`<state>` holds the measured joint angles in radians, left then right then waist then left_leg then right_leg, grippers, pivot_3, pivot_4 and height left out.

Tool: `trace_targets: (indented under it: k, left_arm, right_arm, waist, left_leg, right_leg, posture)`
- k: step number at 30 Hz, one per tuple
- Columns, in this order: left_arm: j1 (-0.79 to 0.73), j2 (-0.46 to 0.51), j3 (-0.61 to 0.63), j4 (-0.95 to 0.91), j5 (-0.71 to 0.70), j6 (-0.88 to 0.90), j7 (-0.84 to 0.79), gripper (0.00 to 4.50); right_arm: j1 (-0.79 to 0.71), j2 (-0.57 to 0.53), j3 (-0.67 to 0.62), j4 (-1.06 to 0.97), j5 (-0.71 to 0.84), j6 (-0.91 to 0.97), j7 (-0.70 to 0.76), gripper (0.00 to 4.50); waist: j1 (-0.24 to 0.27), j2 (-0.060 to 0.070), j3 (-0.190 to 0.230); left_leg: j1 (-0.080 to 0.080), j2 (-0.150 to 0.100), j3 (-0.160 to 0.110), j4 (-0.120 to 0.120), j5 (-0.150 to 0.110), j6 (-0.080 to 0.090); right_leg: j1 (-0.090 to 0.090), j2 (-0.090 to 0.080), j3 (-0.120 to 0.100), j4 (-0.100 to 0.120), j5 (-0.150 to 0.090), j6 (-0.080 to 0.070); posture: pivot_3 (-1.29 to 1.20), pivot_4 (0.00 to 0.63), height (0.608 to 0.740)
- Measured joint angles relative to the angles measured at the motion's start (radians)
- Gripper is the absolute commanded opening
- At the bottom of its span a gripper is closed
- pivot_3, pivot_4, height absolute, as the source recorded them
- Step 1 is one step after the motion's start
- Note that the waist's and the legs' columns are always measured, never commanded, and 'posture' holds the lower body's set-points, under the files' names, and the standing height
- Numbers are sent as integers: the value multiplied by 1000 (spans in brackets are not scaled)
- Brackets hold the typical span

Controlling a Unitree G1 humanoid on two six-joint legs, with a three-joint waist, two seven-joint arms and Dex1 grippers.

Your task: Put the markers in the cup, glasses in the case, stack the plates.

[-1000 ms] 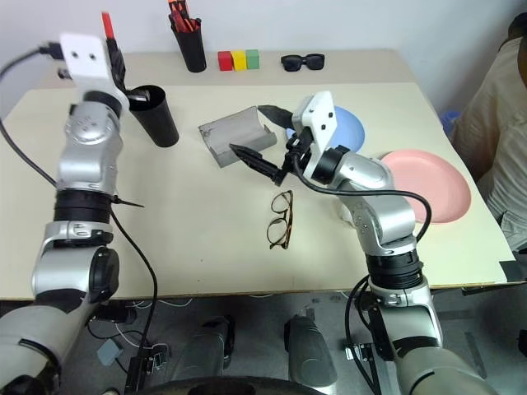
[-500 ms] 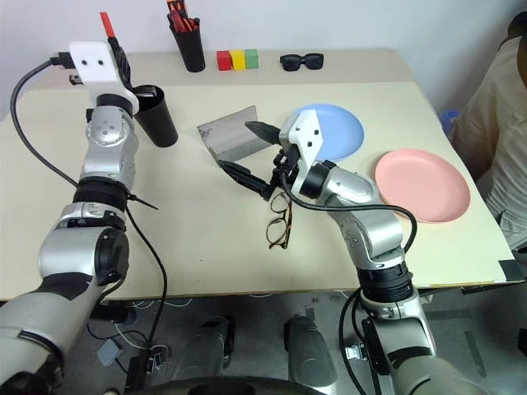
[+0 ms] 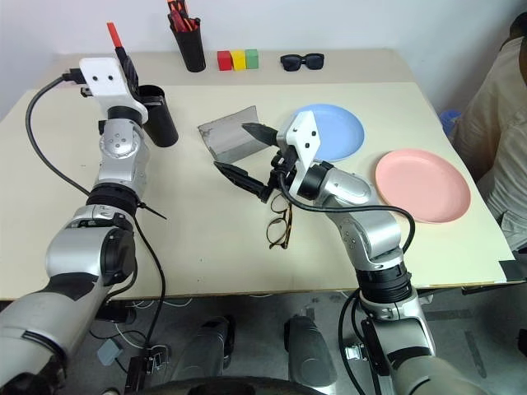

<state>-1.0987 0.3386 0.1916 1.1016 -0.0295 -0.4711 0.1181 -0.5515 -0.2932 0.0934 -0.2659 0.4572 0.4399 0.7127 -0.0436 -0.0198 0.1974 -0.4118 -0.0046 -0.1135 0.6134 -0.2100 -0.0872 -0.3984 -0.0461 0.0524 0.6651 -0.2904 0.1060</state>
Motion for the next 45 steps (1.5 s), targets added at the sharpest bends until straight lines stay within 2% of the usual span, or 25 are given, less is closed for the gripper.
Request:
trace_targets:
  k: [8, 15, 24, 27, 30, 34, 37, 41, 45]
  left_arm:
    - [-2, -1, 0, 22, 8, -17, 46, 31]
    - [-2, -9, 19, 26, -1, -17, 41, 3443]
    - [-5, -10, 51, 24, -29, -15, 66, 3443]
    - [-15, 11, 79, -12, -45, 60, 137, 4282]
    - [-8, 60, 123, -109, -54, 225, 234, 4400]
    - [90, 91, 183, -403, -106, 680, 312, 4400]
    - [210, 71, 194, -618, -160, 994, 297, 4400]
    - [294, 69, 186, -809, -214, 1365, 246, 4400]
    - [315, 70, 186, -872, -223, 1590, 225, 4400]
  right_arm:
    - [0, 0, 0, -8, 7, 13, -1, 4500]
    - [0, -1, 0, -9, 12, 15, -1, 4500]
    - [0, 0, 2, -11, 19, 27, -4, 4500]
    - [0, 0, 3, -17, 19, 32, -10, 4500]
    - [2, -5, 2, -28, 19, 35, -15, 4500]
    - [5, -40, -4, -41, 20, 35, -9, 4500]
    - [3, -75, -18, -41, 29, 39, 14, 4500]
    - [1, -204, -28, -41, 45, 65, 116, 4500]
    - [29, -291, -40, -40, 56, 73, 197, 4500]
  waist:
    - [1, 0, 0]
    - [0, 0, 0]
    - [0, 0, 0]
    - [-2, 0, 0]
    - [-4, 0, 0]
    - [-2, 0, 0]
    - [3, 0, 0]
    - [3, -1, 0]
    - [-2, -1, 0]
  left_leg:
    - [0, 0, 0, 0, 0, 0]
    - [0, 0, 0, 0, 0, 0]
    - [0, 0, 0, 0, 0, 0]
    - [0, 0, 0, 0, 0, 0]
    - [0, 0, 0, 0, 0, 0]
    - [0, 0, 0, 0, 0, 0]
    - [0, 0, -1, 1, 0, 0]
    - [0, 0, -2, 1, 0, 0]
    - [2, 0, -2, 1, 0, 0]
  right_leg:
    - [0, 0, 0, 0, 0, 0]
    - [0, 0, 0, 0, 0, 0]
    - [0, 0, 0, 0, 0, 0]
    - [0, 0, 0, 0, 0, 0]
    - [0, 0, 0, 1, 0, 0]
    - [1, 0, 0, 1, 0, 0]
    - [1, 0, 0, 1, 0, 0]
    - [1, 0, -1, 1, 0, 0]
    - [2, 0, 0, 1, 0, 0]
  posture:
    - [0, 150, 740]
    - [0, 150, 740]
    - [0, 150, 740]
    - [0, 150, 740]
    - [0, 150, 740]
    - [0, 150, 740]
    - [0, 150, 740]
    - [0, 150, 740]
    - [0, 150, 740]
